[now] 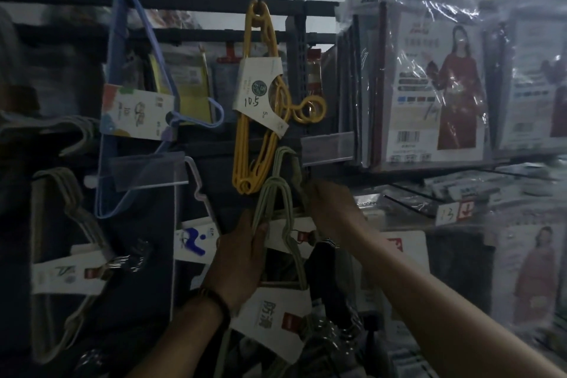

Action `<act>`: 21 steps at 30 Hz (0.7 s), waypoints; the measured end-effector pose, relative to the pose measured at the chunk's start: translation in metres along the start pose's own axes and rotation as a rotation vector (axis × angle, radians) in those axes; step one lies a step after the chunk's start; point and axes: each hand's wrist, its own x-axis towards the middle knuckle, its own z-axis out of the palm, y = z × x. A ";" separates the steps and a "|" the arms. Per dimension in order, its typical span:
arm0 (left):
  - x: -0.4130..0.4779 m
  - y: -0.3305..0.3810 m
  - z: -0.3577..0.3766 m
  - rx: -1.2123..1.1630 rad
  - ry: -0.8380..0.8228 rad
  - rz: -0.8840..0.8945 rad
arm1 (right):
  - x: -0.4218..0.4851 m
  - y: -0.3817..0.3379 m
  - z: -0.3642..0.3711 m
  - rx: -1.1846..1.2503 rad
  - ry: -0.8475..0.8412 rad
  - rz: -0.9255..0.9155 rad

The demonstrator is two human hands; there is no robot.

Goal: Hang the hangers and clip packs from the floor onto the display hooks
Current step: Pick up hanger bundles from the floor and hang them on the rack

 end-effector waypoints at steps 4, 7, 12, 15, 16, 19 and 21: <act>0.006 0.009 0.011 -0.033 0.028 0.004 | -0.075 -0.006 -0.016 0.166 -0.077 -0.124; 0.008 0.026 0.019 -0.094 0.060 0.038 | -0.098 -0.001 -0.009 0.007 -0.119 -0.180; 0.017 0.051 0.029 -0.149 0.038 0.068 | -0.096 0.006 -0.005 0.029 0.077 -0.178; 0.015 0.055 0.033 -0.163 0.053 0.137 | -0.098 0.007 -0.012 0.000 0.168 -0.218; 0.011 0.055 0.035 -0.174 0.074 0.159 | -0.099 0.007 -0.014 -0.046 0.202 -0.232; -0.009 0.048 0.040 -0.124 0.104 0.264 | -0.103 0.009 -0.014 -0.103 0.286 -0.272; -0.020 0.044 0.043 -0.054 0.057 0.308 | -0.106 0.011 -0.015 -0.071 0.318 -0.288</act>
